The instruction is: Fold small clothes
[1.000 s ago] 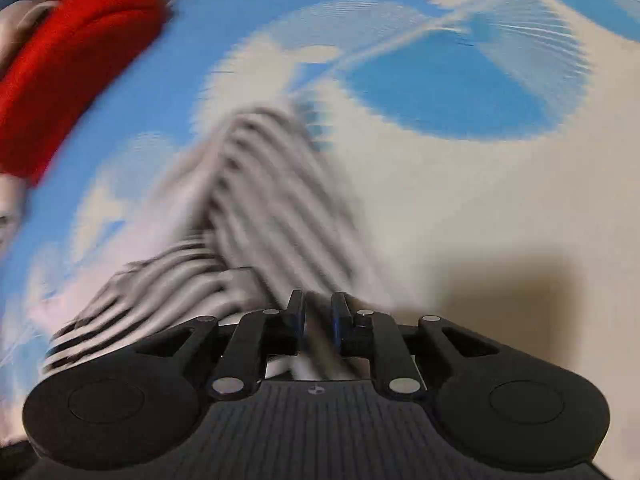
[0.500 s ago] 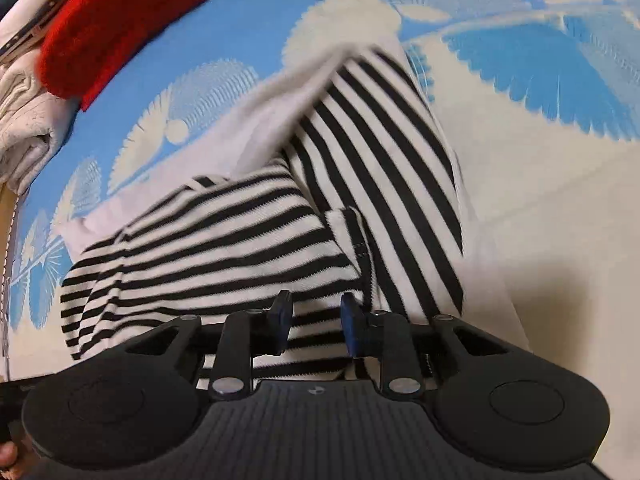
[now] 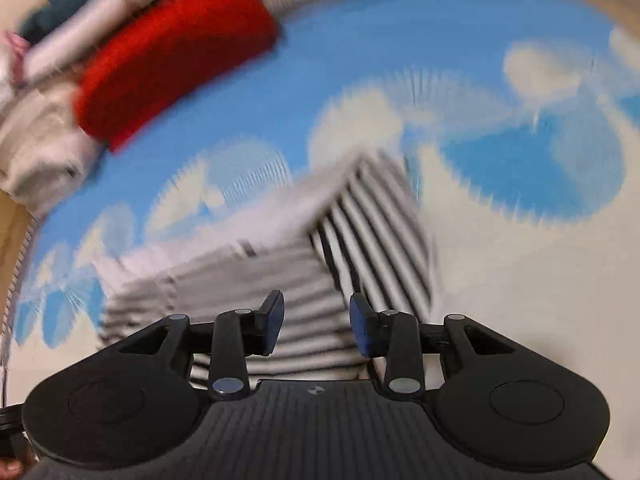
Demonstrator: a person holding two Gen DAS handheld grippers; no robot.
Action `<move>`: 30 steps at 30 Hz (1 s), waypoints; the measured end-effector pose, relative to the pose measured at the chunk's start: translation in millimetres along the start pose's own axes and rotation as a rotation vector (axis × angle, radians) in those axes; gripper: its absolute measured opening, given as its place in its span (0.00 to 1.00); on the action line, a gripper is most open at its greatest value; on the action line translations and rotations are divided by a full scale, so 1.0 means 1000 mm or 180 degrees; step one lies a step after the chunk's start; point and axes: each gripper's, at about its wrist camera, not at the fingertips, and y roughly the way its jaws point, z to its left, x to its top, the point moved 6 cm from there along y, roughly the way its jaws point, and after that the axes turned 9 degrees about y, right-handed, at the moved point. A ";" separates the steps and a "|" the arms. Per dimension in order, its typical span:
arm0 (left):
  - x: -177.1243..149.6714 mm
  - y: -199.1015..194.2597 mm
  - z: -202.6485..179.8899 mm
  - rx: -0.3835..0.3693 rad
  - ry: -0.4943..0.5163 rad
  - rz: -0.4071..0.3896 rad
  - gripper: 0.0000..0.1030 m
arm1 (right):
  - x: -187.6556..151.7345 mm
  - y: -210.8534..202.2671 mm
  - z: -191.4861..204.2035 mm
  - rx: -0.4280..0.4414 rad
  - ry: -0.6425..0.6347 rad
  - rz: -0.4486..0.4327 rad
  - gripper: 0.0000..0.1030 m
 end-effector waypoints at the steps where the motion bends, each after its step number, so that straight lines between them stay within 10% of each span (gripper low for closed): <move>1: 0.002 -0.018 0.001 -0.0013 0.0019 -0.0072 0.10 | 0.005 -0.020 0.001 0.0049 -0.0046 -0.0159 0.38; 8: -0.053 -0.130 0.003 -0.0330 0.0071 -0.0546 0.14 | -0.005 -0.150 -0.030 0.0265 0.0077 -0.0593 0.42; 14: -0.143 -0.131 0.001 -0.0371 0.0049 -0.0609 0.19 | -0.073 -0.188 -0.087 0.0140 0.0088 -0.0534 0.43; 16: -0.168 -0.106 0.009 -0.0250 -0.0288 -0.0111 0.19 | -0.097 -0.178 -0.108 0.0008 0.0154 -0.0419 0.44; 19: -0.175 -0.094 0.014 -0.0552 -0.0685 0.0000 0.33 | -0.131 -0.156 -0.138 -0.0228 0.0345 -0.0103 0.44; 30: -0.197 -0.049 0.036 -0.0212 -0.0837 0.0624 0.57 | -0.164 -0.114 -0.140 -0.0319 0.0433 0.0527 0.53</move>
